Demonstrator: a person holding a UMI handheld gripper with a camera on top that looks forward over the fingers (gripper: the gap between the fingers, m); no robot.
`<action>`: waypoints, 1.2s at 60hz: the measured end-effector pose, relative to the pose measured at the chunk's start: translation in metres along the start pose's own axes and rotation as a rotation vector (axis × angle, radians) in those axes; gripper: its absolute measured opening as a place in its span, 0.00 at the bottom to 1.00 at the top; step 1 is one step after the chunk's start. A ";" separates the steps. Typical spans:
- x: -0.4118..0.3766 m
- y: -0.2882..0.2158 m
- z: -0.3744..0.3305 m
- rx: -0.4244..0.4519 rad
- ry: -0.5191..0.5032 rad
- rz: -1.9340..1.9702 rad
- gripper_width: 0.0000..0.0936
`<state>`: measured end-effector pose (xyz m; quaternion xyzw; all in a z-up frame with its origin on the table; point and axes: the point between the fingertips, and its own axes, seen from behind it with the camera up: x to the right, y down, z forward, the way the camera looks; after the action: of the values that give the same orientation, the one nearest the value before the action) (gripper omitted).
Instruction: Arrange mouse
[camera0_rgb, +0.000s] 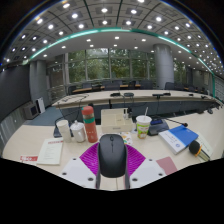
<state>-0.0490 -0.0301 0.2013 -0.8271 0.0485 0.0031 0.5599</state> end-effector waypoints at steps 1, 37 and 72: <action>0.014 0.002 0.001 -0.008 0.012 -0.006 0.35; 0.183 0.191 0.053 -0.320 0.058 -0.015 0.65; 0.134 0.107 -0.230 -0.196 0.144 -0.119 0.92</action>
<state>0.0642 -0.2925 0.1803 -0.8773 0.0389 -0.0847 0.4708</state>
